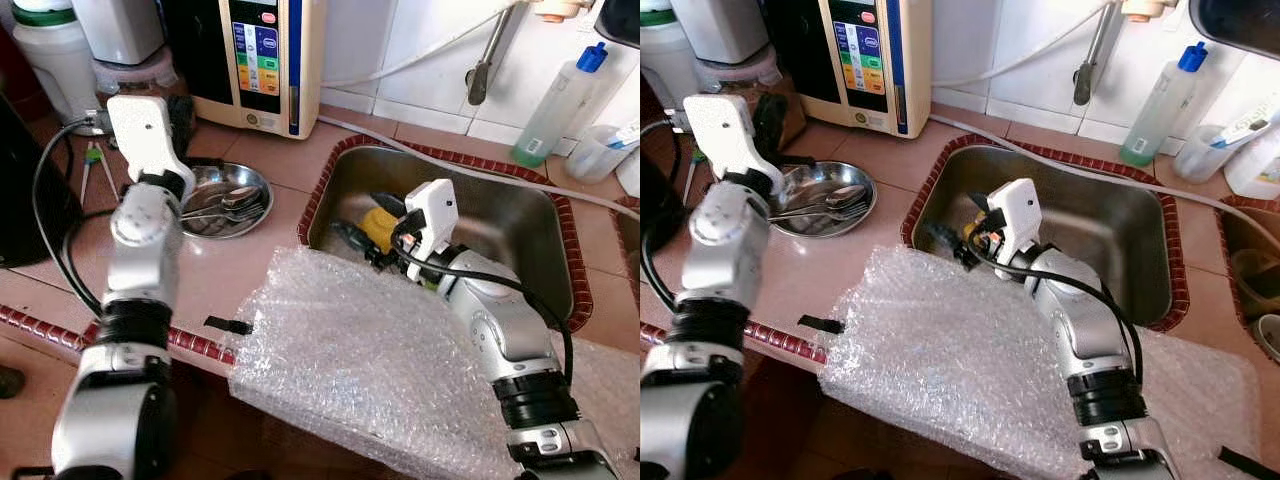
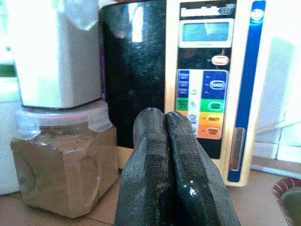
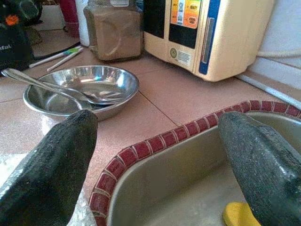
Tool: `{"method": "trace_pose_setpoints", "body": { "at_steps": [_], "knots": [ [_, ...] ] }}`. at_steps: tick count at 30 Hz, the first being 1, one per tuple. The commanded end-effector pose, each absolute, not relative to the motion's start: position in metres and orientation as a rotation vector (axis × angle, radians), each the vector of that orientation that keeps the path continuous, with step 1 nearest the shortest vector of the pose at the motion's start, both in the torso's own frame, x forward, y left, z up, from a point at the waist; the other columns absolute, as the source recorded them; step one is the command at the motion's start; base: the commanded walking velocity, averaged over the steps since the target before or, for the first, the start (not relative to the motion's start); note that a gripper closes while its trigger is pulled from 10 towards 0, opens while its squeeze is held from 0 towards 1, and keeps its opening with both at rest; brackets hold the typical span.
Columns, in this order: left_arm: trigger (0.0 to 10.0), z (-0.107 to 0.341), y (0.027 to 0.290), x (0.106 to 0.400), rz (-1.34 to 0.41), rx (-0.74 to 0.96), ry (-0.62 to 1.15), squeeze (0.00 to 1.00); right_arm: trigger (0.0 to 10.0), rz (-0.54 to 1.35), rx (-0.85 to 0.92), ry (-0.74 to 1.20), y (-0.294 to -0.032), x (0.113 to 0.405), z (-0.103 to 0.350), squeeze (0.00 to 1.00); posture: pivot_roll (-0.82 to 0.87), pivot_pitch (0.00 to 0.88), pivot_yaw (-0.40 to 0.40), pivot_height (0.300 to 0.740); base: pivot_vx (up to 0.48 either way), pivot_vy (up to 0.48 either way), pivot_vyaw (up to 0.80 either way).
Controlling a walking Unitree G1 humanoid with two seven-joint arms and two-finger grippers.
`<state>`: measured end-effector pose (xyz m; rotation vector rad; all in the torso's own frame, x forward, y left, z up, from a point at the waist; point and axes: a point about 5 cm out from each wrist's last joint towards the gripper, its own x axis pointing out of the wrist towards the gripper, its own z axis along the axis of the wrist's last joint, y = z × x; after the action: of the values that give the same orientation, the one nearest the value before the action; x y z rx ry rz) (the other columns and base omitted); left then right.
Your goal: Kitchen organization
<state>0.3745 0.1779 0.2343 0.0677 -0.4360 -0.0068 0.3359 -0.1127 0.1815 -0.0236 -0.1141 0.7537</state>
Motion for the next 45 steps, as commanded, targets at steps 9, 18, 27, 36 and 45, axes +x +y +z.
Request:
{"method": "trace_pose_setpoints", "body": {
  "at_steps": [9, 18, 27, 36, 45],
  "knots": [
    [0.0, 0.235, 0.155, 0.349, 0.154, 0.263, -0.622, 0.0, 10.0, 0.705, -0.035, -0.127, -0.119, 0.341, 0.183, 0.0, 0.0, 0.101, -0.048, 0.74, 0.0, 0.0, 0.0],
    [2.0, 0.21, 0.145, 0.356, 0.07, 0.185, -0.458, 0.0, 10.0, 0.7, -0.035, -0.123, -0.119, 0.341, 0.18, 0.0, 0.0, 0.1, -0.049, 0.74, 0.0, 0.0, 0.0],
    [10.0, 0.214, 0.179, 0.378, -0.111, 0.205, -0.224, 1.0, 10.0, 0.699, -0.039, -0.118, -0.12, 0.342, 0.178, 0.0, 0.02, 0.096, -0.047, 0.74, 0.0, 0.0, 0.0],
    [10.0, 0.218, 0.194, 0.385, -0.375, 0.103, 0.046, 1.0, 10.0, 0.707, -0.039, -0.116, -0.116, 0.342, 0.177, 0.0, 0.02, 0.092, -0.046, 0.74, 0.0, 0.0, 0.0],
    [10.0, 0.226, 0.206, 0.387, -0.471, 0.152, 0.152, 1.0, 10.0, 0.694, -0.042, -0.114, -0.121, 0.342, 0.176, 0.0, 0.03, 0.102, -0.04, 0.74, 0.0, 0.0, 0.0]
  ]
}}
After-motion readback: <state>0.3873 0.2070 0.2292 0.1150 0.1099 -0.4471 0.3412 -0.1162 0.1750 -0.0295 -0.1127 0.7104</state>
